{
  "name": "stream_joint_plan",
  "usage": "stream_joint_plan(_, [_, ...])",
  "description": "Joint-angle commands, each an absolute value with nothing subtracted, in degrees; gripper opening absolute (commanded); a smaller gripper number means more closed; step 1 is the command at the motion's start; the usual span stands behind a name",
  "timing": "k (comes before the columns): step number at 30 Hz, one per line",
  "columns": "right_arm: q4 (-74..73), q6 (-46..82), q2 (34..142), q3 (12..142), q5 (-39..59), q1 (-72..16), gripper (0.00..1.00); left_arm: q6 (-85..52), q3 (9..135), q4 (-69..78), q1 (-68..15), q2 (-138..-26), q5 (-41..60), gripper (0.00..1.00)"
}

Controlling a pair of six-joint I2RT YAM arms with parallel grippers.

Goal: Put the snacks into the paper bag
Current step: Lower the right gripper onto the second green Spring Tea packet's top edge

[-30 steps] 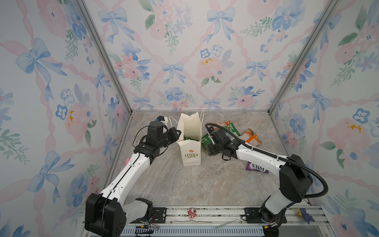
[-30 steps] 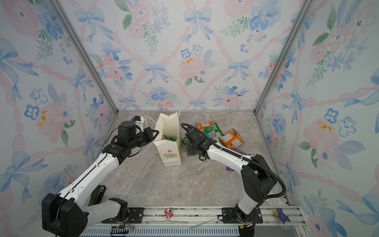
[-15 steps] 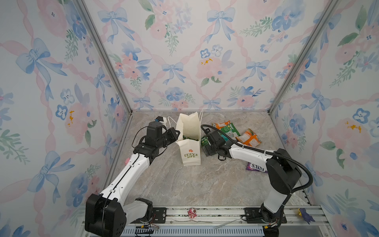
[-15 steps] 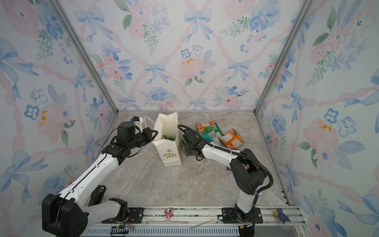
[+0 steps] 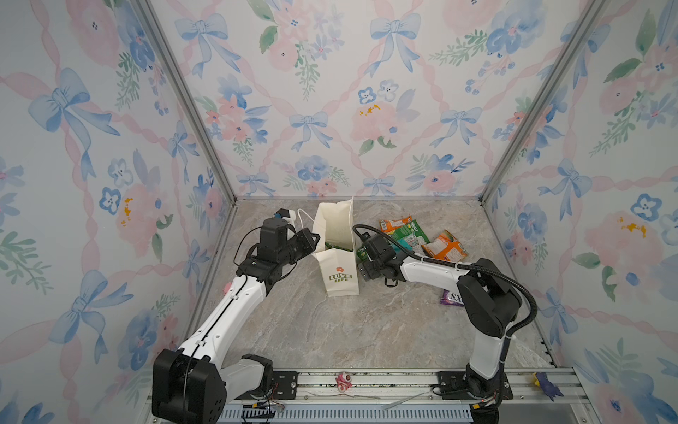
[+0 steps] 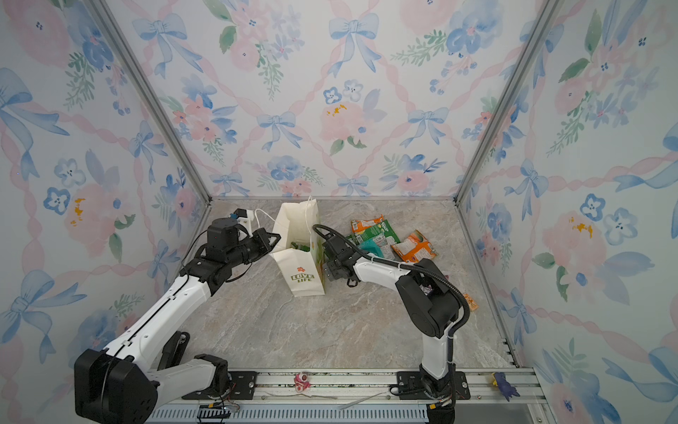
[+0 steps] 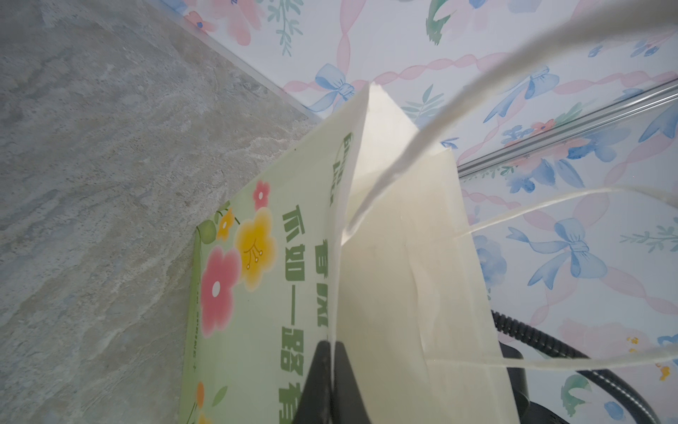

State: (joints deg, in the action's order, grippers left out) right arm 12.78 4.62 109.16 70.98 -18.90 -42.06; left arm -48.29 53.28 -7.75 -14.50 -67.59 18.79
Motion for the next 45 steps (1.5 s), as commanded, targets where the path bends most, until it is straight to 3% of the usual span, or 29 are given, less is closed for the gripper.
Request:
stream_joint_plan(1, [11.79,3.71,110.69,72.99,-19.39,-41.84,0.97,-47.81,51.51,-8.53,-13.46,-66.35,19.42,0.0])
stream_joint_plan(29, [10.2,5.84,117.14,73.75,-29.13,-41.9,0.97,-47.53,52.47,-8.52,-12.66,-67.32,21.14,0.0])
stream_joint_plan(39, [10.59,7.75,117.64,73.3,-28.27,-41.47,1.0,-47.56,52.58,-8.54,-12.65,-67.15,21.27,0.0])
stream_joint_plan(42, [10.74,8.06,117.73,73.3,-26.94,-41.19,0.95,-47.59,52.39,-8.53,-12.65,-67.08,21.28,0.0])
stream_joint_plan(45, [10.99,8.75,117.51,73.09,-24.83,-40.49,0.83,-47.58,52.29,-8.53,-12.66,-67.01,21.2,0.0])
